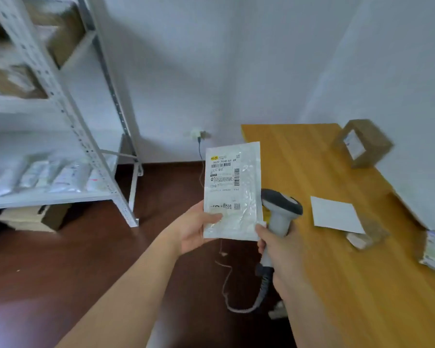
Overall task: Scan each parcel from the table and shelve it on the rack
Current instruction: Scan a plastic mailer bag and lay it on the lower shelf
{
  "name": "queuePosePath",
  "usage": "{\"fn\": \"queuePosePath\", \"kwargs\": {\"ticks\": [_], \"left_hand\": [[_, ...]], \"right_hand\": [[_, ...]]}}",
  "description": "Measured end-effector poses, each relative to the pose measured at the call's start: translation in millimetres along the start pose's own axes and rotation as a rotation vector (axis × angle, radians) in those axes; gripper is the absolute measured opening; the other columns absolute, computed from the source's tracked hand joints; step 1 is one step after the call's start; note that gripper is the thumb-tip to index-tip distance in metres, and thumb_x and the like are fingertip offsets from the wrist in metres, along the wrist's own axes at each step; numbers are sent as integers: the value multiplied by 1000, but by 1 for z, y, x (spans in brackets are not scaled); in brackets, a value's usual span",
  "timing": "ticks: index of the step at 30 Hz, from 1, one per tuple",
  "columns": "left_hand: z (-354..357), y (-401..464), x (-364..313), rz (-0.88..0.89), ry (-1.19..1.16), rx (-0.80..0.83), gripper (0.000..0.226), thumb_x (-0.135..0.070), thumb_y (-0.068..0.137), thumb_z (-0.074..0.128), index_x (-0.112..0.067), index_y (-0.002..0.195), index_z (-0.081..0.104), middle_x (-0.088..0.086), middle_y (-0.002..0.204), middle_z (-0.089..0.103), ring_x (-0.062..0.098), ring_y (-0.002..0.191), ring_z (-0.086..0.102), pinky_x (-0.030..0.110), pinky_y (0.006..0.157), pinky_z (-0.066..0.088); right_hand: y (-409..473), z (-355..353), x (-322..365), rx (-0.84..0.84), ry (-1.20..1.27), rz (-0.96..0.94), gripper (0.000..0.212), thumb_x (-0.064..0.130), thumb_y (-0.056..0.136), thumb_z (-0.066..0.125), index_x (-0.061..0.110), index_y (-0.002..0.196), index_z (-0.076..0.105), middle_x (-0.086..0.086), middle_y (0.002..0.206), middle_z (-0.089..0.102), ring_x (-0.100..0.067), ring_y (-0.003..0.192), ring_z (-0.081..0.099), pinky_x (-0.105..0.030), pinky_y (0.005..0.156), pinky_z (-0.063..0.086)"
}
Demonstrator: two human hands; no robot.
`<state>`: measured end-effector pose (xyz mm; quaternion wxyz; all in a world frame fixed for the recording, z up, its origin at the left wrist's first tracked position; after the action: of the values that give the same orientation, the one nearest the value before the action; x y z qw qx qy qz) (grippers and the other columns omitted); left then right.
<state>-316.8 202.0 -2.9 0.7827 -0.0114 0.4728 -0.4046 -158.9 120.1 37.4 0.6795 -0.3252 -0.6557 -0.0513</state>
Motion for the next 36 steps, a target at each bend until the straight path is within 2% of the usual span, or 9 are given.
{"fn": "queuePosePath", "kwargs": {"ticks": [4,7,10,13,17,21,27,30,36], "left_hand": [[-95,-82,-28,5,-77,-14,52,4,93,51,-21,139,49,10,135,59,35,123,57,55,102,46],[-183,-150,-39,-39,-99,-91,50,8,92,51,-14,137,50,15,130,62,36,116,62,48,91,54],[-283,-228,-48,3,-229,-309,42,11,91,52,-2,131,49,18,118,68,32,99,70,32,76,59],[-372,-306,-61,60,-307,-543,33,6,90,56,-4,122,52,13,103,71,21,80,71,26,66,58],[-475,-375,-80,241,-514,-834,24,1,94,50,-13,113,53,9,119,66,21,93,68,33,74,57],[-559,-413,-88,352,-673,-1035,32,2,97,46,-14,124,54,9,120,65,22,98,66,34,73,54],[-689,-432,-111,333,-830,-1240,31,-2,98,50,-9,129,55,10,112,68,16,83,66,26,53,57],[-753,-445,-139,346,-845,-1325,29,1,98,47,-7,125,55,12,106,66,19,83,65,31,60,59],[-847,-469,-183,341,-873,-1320,43,12,91,40,-8,125,57,14,114,65,26,91,65,31,60,61]], "right_hand": [[-40,113,-5,75,-43,-39,26,0,85,70,10,106,56,-8,72,58,-11,52,52,-24,49,47],[-73,209,-19,97,-70,-64,30,-3,84,69,10,108,56,-10,76,58,-12,52,52,-26,52,47],[-116,316,-44,191,-82,-43,30,-4,84,68,10,107,56,-7,69,56,-10,48,49,-23,48,46],[-167,416,-65,327,-118,30,27,-3,85,67,11,106,58,-6,72,60,-9,50,51,-20,47,47],[-210,519,-81,446,-161,111,32,-3,86,65,15,112,62,-3,102,69,-5,47,52,-18,50,49],[-220,607,-91,516,-222,119,29,-2,87,63,15,111,61,-3,104,69,-4,43,51,-19,49,49],[-210,751,-112,592,-280,97,24,-1,87,63,13,106,61,-8,99,67,-4,45,52,-17,48,48],[-200,829,-119,632,-326,98,21,-1,87,63,13,102,60,-9,94,65,-4,45,53,-17,48,49],[-196,937,-127,651,-411,118,20,0,87,64,17,98,60,-10,98,66,-5,47,54,-19,53,52]]}}
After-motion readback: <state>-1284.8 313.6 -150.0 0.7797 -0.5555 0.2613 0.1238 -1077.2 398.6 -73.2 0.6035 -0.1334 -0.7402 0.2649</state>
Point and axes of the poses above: each hand's wrist, its own y-axis towards the middle knuckle, its own z-axis out of the palm, x = y × z, the point moved 6 cm from there along y, towards the middle knuckle
